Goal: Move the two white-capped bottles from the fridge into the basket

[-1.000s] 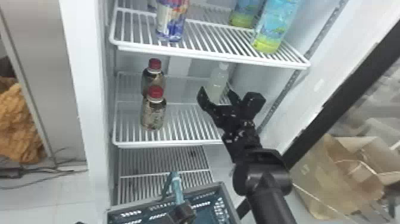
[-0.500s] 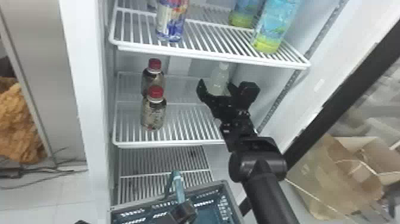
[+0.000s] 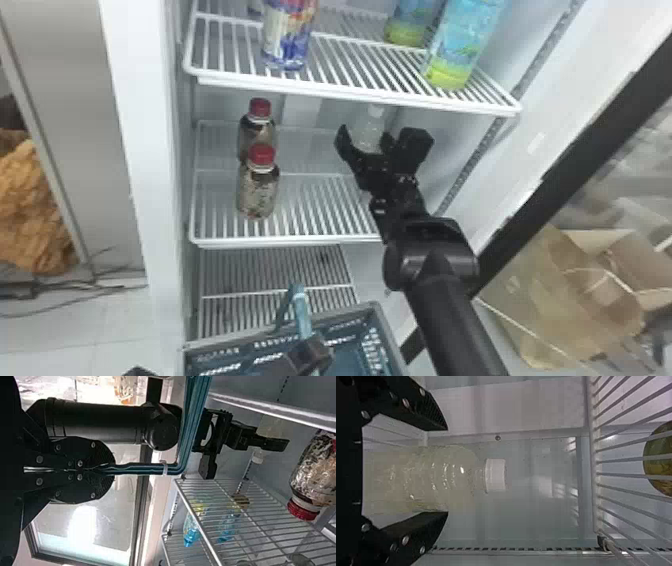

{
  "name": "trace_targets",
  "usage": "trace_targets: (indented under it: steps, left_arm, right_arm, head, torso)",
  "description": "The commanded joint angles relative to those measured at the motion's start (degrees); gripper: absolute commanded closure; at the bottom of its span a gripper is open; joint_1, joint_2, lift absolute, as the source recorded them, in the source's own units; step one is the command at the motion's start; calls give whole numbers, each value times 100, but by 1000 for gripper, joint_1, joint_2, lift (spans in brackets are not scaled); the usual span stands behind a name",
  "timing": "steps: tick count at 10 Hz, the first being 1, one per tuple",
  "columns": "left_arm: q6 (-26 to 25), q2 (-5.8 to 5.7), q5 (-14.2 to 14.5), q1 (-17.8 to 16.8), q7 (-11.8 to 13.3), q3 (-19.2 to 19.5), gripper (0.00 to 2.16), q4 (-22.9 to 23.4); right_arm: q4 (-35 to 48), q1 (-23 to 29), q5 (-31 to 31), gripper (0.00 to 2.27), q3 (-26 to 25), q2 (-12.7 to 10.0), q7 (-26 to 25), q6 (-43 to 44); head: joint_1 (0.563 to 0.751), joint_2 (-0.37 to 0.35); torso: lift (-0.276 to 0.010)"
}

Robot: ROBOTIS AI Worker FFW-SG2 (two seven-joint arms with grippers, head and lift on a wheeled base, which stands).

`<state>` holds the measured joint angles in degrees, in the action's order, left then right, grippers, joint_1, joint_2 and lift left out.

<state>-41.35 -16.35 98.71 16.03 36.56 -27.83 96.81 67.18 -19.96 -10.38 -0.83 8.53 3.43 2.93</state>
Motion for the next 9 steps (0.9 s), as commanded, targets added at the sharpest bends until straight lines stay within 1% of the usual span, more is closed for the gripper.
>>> trace_targets:
  steps: [1, 3, 5, 7, 9]
  left_arm:
    - [1, 0, 1, -14, 0, -5, 1119, 0]
    - [15, 0, 1, 14, 0, 6, 1119, 0]
    - [29, 0, 12, 14, 0, 6, 1119, -14]
    - [43, 0, 12, 42, 0, 29, 1119, 0]
    - [57, 0, 12, 56, 0, 29, 1119, 0]
  right_arm:
    - [-17, -15, -14, 771, 14, 0, 0, -11]
    - [-3, -15, -14, 875, 14, 0, 0, 3]
    - [124, 41, 9, 875, 25, 9, 0, 3]
    - [419, 168, 146, 875, 14, 35, 9, -11]
    - [1221, 575, 318, 875, -203, 53, 53, -335]
  head:
    - [695, -350]
    - [695, -350]
    - [695, -350]
    - [695, -350]
    - [695, -350]
  torso:
    - [-260]
    - [-260]
    - [-260]
    - [-260]
    - [-260]
